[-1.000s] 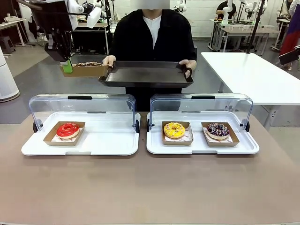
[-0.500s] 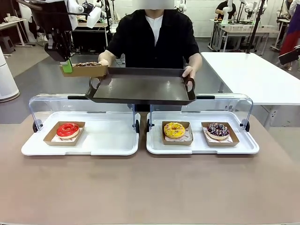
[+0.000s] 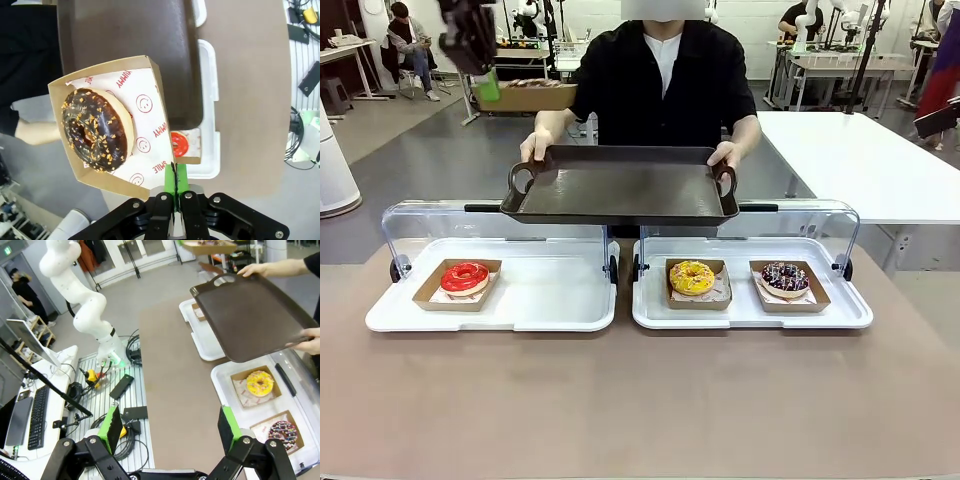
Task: Provide the desired donut to the person.
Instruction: Place the picked Paper togo box onto the Handle tray extended by the person.
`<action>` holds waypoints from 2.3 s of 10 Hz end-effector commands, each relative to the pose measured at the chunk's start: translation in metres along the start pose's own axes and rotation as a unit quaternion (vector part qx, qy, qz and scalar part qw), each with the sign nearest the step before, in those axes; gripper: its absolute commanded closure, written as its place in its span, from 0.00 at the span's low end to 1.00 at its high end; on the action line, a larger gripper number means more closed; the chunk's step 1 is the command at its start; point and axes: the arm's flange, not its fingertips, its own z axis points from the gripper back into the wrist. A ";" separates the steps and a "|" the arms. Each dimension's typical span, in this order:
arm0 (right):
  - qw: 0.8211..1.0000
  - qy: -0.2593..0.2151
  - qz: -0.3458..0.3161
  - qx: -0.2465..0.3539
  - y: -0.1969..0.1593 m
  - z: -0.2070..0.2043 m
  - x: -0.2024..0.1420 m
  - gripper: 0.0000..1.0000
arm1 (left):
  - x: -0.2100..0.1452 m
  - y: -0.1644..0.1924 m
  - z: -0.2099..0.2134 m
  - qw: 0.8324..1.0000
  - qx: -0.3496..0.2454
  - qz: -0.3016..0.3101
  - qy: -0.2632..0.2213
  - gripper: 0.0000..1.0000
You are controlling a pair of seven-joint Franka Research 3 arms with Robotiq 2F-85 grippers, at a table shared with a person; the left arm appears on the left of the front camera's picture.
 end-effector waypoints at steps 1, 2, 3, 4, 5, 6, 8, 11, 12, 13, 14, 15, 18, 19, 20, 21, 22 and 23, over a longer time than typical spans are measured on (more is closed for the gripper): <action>1.000 -0.004 0.002 0.006 0.000 0.000 0.000 0.00 | 0.032 0.044 -0.002 0.998 -0.007 -0.038 0.039 0.99; 1.000 -0.004 0.002 0.006 0.000 0.000 0.000 0.00 | 0.044 0.058 -0.011 0.997 -0.009 -0.055 0.048 0.99; 1.000 -0.004 0.002 0.006 0.000 0.000 0.000 0.00 | 0.052 0.068 -0.022 0.997 -0.020 -0.065 0.044 0.99; 1.000 -0.004 0.002 0.006 0.000 0.000 0.000 0.00 | 0.057 0.078 -0.033 0.996 -0.026 -0.072 0.040 0.99; 1.000 -0.004 0.002 0.006 0.000 0.000 0.000 0.00 | 0.060 0.084 -0.045 0.997 -0.028 -0.068 0.032 0.99; 1.000 -0.004 0.002 0.006 0.000 0.000 0.000 0.00 | 0.062 0.085 -0.057 0.997 -0.035 -0.061 0.031 0.99; 1.000 -0.004 0.002 0.006 0.000 0.000 0.000 0.00 | 0.063 0.080 -0.079 0.998 -0.047 -0.027 0.027 0.99; 1.000 -0.004 0.002 0.006 0.000 0.000 0.000 0.00 | 0.067 0.064 -0.102 0.998 -0.059 -0.016 0.026 0.99; 1.000 -0.004 0.002 0.006 0.000 0.000 0.000 0.00 | 0.067 0.063 -0.109 0.997 -0.071 -0.024 0.022 0.99; 1.000 -0.004 0.002 0.006 0.000 0.000 0.000 0.00 | 0.065 0.061 -0.115 0.996 -0.079 -0.032 0.016 0.99; 1.000 -0.004 0.002 0.006 0.000 0.000 0.000 0.00 | 0.063 0.060 -0.118 0.996 -0.082 -0.036 0.015 0.99; 1.000 -0.004 0.002 0.006 0.000 0.000 0.000 0.00 | 0.059 0.058 -0.122 0.995 -0.088 -0.040 0.009 0.99; 1.000 -0.004 0.002 0.006 0.000 0.000 0.000 0.00 | 0.045 0.057 -0.138 0.995 -0.099 -0.027 0.000 0.99; 1.000 -0.004 0.002 0.006 0.000 0.000 0.000 0.00 | 0.042 0.059 -0.142 0.994 -0.103 -0.022 -0.001 0.99; 1.000 -0.004 0.002 0.006 0.000 0.000 0.000 0.00 | 0.041 0.060 -0.147 0.993 -0.114 -0.024 -0.009 0.99; 1.000 -0.004 0.002 0.006 0.000 0.000 0.000 0.00 | 0.040 0.061 -0.150 0.992 -0.122 -0.023 -0.017 0.99; 1.000 -0.004 0.002 0.006 0.000 0.000 0.000 0.00 | 0.037 0.063 -0.154 0.991 -0.131 -0.022 -0.024 0.99; 1.000 -0.004 0.002 0.006 0.000 0.000 0.000 0.00 | 0.035 0.064 -0.157 0.990 -0.137 -0.017 -0.029 0.99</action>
